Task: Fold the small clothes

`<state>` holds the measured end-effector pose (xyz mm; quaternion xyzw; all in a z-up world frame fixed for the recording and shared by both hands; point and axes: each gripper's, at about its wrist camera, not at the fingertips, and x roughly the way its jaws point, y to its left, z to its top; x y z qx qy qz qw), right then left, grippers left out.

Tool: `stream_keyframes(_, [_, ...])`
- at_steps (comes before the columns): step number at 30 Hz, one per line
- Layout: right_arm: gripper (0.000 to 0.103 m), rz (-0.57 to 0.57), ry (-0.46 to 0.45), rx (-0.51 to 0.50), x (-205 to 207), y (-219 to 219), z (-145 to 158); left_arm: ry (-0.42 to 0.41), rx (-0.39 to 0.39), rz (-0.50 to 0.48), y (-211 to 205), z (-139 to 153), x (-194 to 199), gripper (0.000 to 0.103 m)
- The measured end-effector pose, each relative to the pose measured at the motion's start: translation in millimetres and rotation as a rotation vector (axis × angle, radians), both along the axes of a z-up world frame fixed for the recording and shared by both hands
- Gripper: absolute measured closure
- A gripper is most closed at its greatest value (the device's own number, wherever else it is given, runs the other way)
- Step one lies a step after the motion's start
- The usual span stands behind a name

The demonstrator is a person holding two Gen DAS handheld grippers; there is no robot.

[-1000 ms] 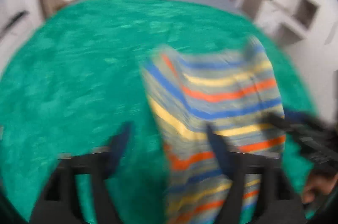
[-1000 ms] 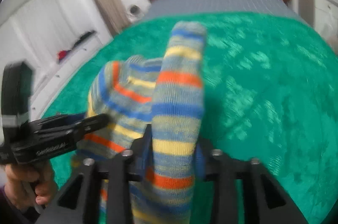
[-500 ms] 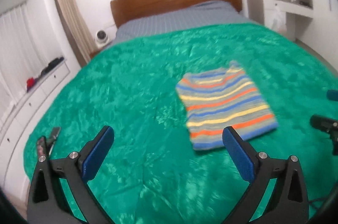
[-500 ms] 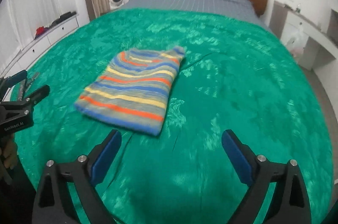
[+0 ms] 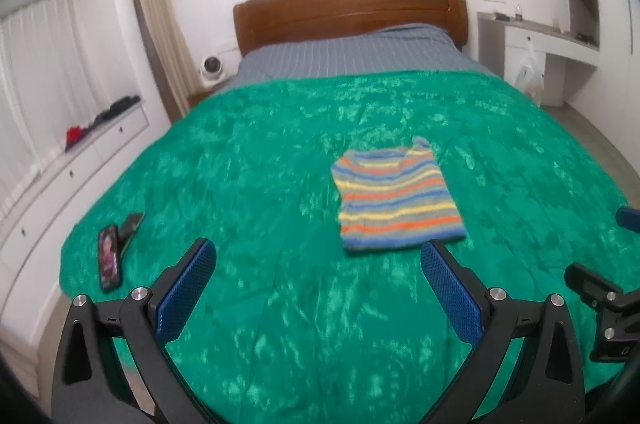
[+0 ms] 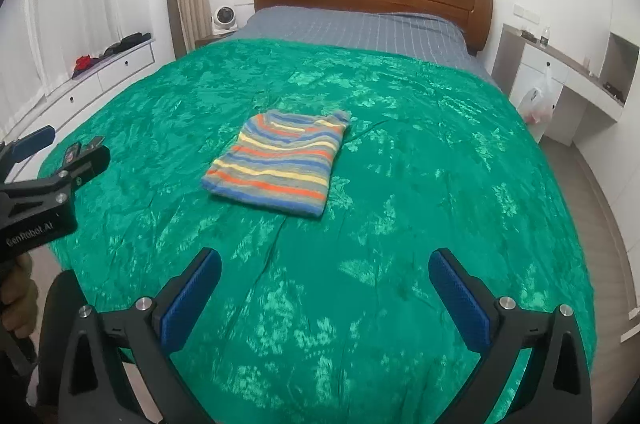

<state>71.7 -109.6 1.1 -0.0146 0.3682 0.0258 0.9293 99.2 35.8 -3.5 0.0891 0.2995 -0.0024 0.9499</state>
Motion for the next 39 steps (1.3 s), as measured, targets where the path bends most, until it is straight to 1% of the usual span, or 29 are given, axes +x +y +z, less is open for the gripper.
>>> stream_keyframes(3, [0.001,-0.002,-0.034,0.012,-20,2,7,0.022,0.02,0.012,5,-5,-12,0.0])
stream_keyframes(5, [0.001,-0.011,-0.057,0.03,-34,3,11,0.028,0.016,0.016,8,-7,-20,0.0])
stream_keyframes(8, [0.001,-0.024,-0.097,0.057,-49,3,18,0.035,0.003,-0.004,11,-12,-31,0.0])
stream_keyframes(10, [0.001,-0.017,-0.096,0.048,-52,7,18,0.054,-0.016,-0.013,12,-15,-34,0.0])
stream_keyframes(13, [0.001,-0.021,-0.08,0.04,-56,11,15,0.099,-0.083,-0.037,17,-18,-37,0.0])
stream_keyframes(15, [0.001,-0.027,-0.055,0.037,-58,13,13,0.105,-0.089,-0.041,18,-18,-42,0.0])
stream_keyframes(19, [0.0,-0.032,-0.047,0.049,-68,12,18,0.115,-0.085,-0.04,25,-11,-51,0.0])
stream_keyframes(25, [0.0,-0.033,-0.078,0.062,-80,14,44,0.056,-0.093,-0.056,37,12,-71,0.0])
stream_keyframes(28, [0.0,-0.014,-0.088,0.083,-84,19,57,0.049,-0.113,-0.068,37,21,-78,0.0])
stream_keyframes(30, [0.0,0.003,-0.1,0.089,-89,25,64,0.066,-0.129,-0.068,35,24,-82,0.0])
stream_keyframes(33, [0.0,0.032,-0.096,0.077,-94,35,68,0.074,-0.108,-0.051,31,26,-90,0.0])
stream_keyframes(39, [0.0,0.046,-0.08,0.014,-105,51,61,0.118,-0.075,-0.05,26,23,-98,0.0])
